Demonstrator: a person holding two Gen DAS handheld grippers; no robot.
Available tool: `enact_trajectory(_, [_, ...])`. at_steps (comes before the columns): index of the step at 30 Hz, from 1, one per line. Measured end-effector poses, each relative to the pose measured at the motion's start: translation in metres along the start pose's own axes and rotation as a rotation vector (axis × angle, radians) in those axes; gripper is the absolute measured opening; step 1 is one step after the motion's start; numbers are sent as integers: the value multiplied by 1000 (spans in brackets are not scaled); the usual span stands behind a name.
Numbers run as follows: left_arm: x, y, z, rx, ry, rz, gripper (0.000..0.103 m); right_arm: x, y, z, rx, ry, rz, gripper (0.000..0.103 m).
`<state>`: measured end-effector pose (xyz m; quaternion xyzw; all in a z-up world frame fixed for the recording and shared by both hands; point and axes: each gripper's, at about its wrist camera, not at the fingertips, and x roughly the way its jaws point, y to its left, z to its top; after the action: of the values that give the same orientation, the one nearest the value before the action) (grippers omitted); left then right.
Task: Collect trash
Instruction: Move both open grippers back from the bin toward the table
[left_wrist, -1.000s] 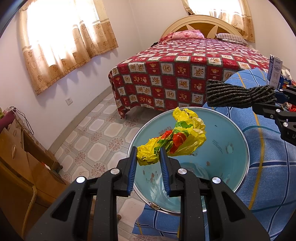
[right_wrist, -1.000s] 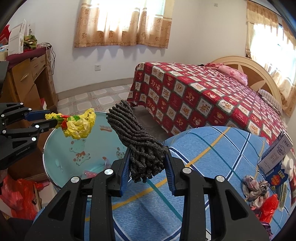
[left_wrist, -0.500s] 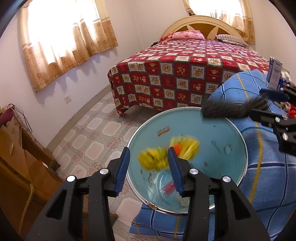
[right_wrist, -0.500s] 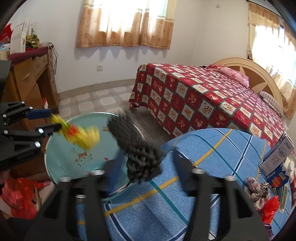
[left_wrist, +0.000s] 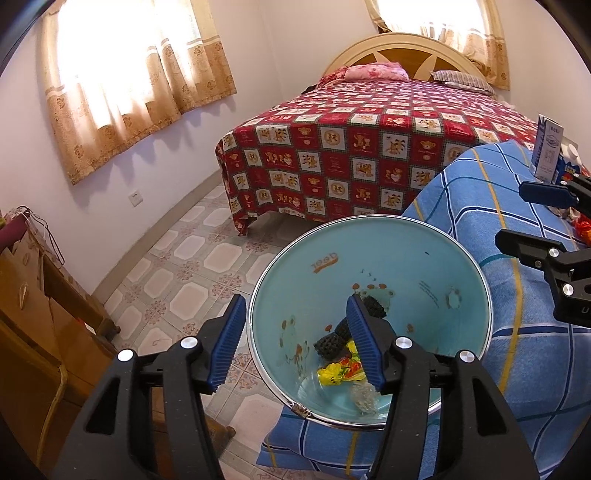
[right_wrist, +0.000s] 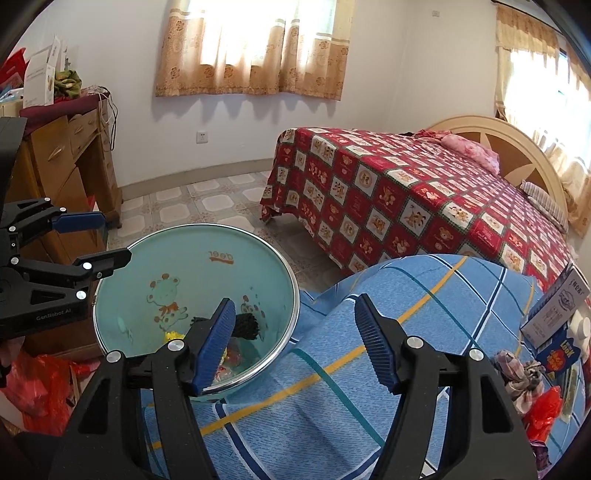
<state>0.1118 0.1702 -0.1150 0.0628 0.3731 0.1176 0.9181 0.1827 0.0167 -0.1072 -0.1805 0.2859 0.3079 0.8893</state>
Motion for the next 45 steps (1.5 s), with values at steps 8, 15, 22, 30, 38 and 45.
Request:
enact_trajectory(8, [0,1,0,-1,1,2,57,0,-1,-2,1,1,-5,67])
enact_trajectory(15, [0,3,0,0,2,2,58,0,-3,-3,0,0,-7,67])
enact_trajectory(22, [0,4,0,-3,2,2,62,1,-3,-3,2,5,-10,67])
enact_trajectory(30, [1,6,-2,-4,1,1,67,-1,-5,-6,3,5,-21,68])
enact_trajectory(38, [0,-13,-7,6,16,-40,75,-14,-14,-14,39,9,-51,70])
enact_trajectory(45, [-8,-56,-16,32,21,-139,85,-67,-32,-36,55,-22,-126,74])
